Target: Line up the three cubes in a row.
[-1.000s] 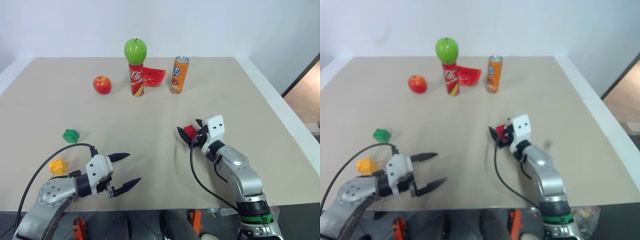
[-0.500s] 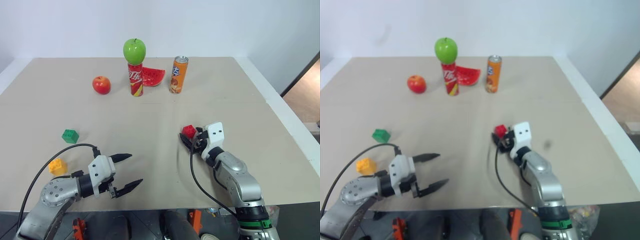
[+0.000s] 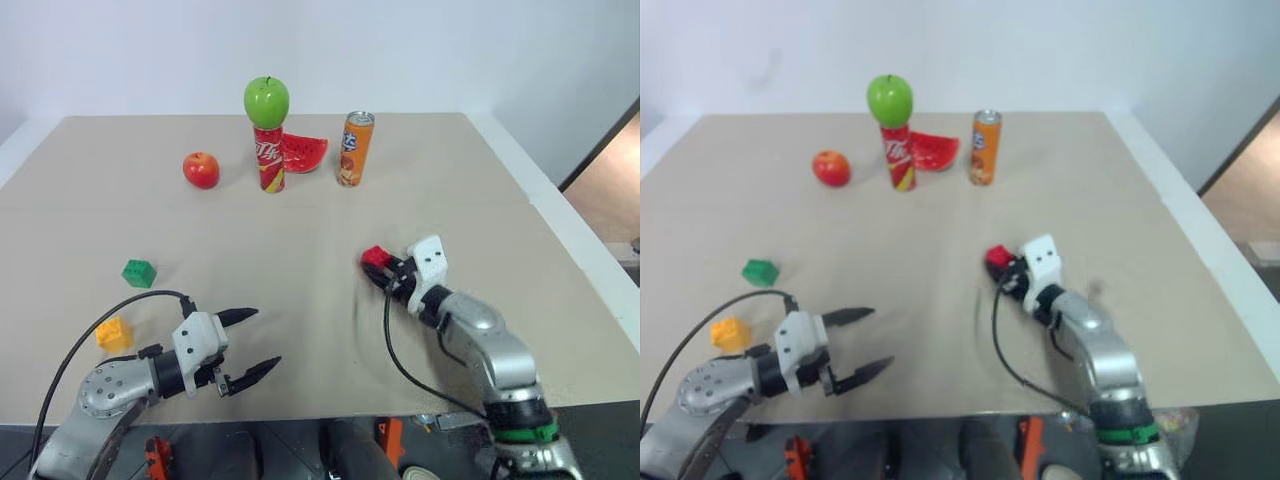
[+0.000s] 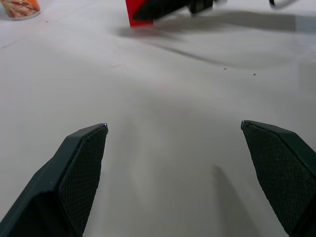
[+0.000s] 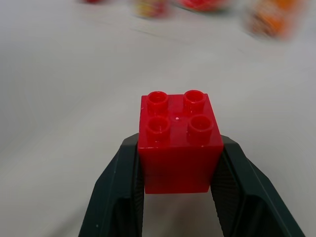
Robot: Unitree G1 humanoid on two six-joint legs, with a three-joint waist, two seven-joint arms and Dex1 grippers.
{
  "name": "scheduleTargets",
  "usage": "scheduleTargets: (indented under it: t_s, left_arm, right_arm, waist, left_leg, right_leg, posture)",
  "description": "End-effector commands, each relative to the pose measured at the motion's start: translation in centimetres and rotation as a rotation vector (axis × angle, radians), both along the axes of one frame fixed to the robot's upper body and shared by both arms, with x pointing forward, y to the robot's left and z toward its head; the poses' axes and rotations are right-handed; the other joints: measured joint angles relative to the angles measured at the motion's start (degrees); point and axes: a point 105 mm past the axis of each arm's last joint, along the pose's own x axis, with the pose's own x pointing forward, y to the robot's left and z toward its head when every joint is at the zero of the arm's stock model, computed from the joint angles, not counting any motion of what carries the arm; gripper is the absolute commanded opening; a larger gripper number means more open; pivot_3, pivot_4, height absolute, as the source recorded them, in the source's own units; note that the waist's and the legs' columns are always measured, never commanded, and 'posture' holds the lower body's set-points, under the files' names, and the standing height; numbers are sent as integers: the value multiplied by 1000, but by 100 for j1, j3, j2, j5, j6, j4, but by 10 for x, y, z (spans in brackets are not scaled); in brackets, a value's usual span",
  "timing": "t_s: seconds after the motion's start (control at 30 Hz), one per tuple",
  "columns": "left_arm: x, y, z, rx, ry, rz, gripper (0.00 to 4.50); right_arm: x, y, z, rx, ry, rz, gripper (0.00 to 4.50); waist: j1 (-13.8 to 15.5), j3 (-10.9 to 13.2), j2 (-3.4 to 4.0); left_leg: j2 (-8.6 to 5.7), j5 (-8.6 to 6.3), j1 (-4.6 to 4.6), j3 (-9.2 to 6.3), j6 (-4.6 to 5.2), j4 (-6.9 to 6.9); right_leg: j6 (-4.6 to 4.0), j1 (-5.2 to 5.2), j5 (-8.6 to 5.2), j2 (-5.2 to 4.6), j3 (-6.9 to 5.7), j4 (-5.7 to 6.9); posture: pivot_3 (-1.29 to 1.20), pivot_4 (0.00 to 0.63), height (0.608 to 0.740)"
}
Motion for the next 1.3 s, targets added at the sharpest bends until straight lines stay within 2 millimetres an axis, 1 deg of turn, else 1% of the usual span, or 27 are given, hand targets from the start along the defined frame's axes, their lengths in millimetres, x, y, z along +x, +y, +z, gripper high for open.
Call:
scheduleTargets:
  t_s: [0.03, 0.1, 0.2, 0.33, 0.4, 0.47, 0.63, 0.77, 1.1, 1.3]
  left_arm:
    - [-1, 3, 4, -6, -19, 16, 4500]
    - [-2, 4, 2, -1, -15, 19, 4500]
    - [-2, 6, 3, 2, -19, 37, 4500]
    - [-4, 10, 5, -3, -21, 63, 4500]
    - [-6, 12, 6, -5, -20, 72, 4500]
    - [-7, 13, 7, -7, -19, 78, 4500]
    - [-7, 16, 13, -55, -10, 105, 4500]
    - [-7, 12, 17, -97, 17, 89, 4500]
    - [-6, 8, 15, -66, 20, 67, 4500]
    - [-6, 8, 14, -56, 14, 63, 4500]
  right_arm:
    - [-12, 35, 22, -69, -38, 362, 1248]
    - [-18, 50, 24, -126, -9, 551, 1248]
    - [-23, 63, 18, -199, 19, 735, 1248]
    - [-20, 70, 1, -254, 57, 833, 1248]
    - [-16, 71, -5, -266, 59, 846, 1248]
    - [-14, 72, -7, -262, 57, 850, 1248]
    - [-16, 72, -12, -271, 64, 895, 1248]
    - [-15, 70, -15, -279, 66, 894, 1248]
    - [-7, 69, -13, -254, 41, 863, 1248]
    - [-9, 64, -22, -272, 67, 871, 1248]
  waist:
    - [-7, -1, -2]
    - [-6, -2, -3]
    - [5, -2, -3]
    - [39, -2, -3]
    - [45, -2, -3]
    - [47, -2, -3]
    - [47, -2, -2]
    - [47, -2, -2]
    - [46, -2, -2]
    - [46, -2, -2]
  left_leg:
    - [1, 2, 2, -1, 2, 0]
    - [9, 2, 7, -12, 3, -1]
    - [19, -1, 6, -13, 7, -2]
    - [21, -5, -6, -11, 14, -2]
    - [20, -6, -15, -6, 14, -2]
    - [19, -6, -22, -1, 14, -2]
    - [20, -5, -21, 3, 14, -1]
    - [22, -5, -16, 3, 13, 1]
    - [24, -4, -14, 3, 11, 2]
    - [23, -4, -14, 5, 11, 2]
  right_leg:
    - [-1, 1, 3, 3, -1, 0]
    - [-8, 9, 0, 16, -7, 0]
    - [-18, 7, -3, 24, -11, 0]
    - [-21, -6, -5, 25, -10, 0]
    - [-20, -17, -4, 23, -7, 0]
    - [-20, -26, -2, 20, -3, 2]
    - [-20, -29, -1, 20, 0, 8]
    - [-22, -30, -1, 25, 0, 21]
    - [-28, -32, 1, 30, 2, 26]
    - [-28, -32, 2, 29, 3, 26]
  posture:
    - [0, 150, 740]
    - [0, 150, 740]
    - [0, 150, 740]
    - [0, 150, 740]
    - [0, 150, 740]
    - [0, 150, 740]
    - [0, 150, 740]
    - [0, 150, 740]
    - [0, 150, 740]
    - [0, 150, 740]
